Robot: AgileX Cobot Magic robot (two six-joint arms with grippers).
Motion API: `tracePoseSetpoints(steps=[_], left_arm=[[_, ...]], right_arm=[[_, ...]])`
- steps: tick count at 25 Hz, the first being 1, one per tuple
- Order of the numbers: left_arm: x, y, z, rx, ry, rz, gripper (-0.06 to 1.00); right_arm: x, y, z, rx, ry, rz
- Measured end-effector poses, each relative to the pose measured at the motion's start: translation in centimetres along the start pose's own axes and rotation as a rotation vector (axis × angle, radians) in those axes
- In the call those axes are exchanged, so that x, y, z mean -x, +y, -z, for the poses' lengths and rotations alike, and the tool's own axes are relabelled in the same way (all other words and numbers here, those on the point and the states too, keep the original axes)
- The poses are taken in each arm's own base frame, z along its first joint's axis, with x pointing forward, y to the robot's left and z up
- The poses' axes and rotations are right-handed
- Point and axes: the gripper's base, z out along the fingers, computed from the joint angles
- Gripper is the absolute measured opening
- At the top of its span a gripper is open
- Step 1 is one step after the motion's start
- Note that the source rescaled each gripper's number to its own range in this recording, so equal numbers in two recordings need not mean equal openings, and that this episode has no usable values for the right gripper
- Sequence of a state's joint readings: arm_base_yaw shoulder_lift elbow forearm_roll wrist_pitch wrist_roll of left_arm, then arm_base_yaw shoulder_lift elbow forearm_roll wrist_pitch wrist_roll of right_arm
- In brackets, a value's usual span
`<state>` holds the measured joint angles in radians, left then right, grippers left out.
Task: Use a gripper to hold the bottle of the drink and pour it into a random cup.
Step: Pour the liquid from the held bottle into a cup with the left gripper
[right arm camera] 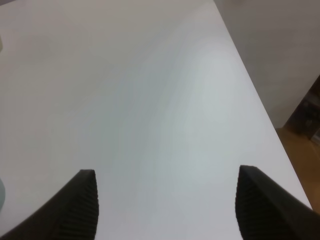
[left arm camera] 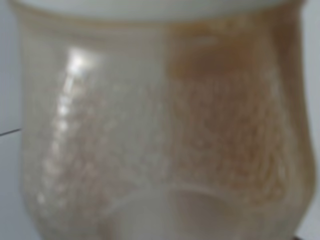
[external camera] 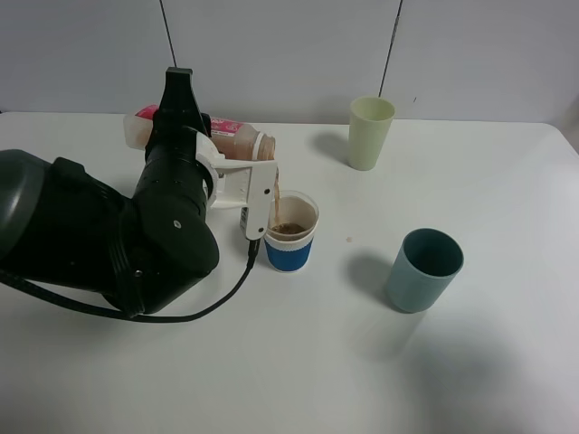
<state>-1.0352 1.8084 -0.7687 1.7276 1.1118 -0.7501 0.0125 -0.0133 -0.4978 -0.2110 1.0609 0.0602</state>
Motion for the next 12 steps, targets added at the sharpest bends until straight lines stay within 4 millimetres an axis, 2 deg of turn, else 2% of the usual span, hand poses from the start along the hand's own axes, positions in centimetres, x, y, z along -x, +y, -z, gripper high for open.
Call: tracePoseSetpoints(steps=[12], left_arm=[[-0.16,0.16,0.00,0.017,0.018,-0.020,0.00]], right_arm=[[0.00,0.00,0.00,0.000,0.000,0.000]])
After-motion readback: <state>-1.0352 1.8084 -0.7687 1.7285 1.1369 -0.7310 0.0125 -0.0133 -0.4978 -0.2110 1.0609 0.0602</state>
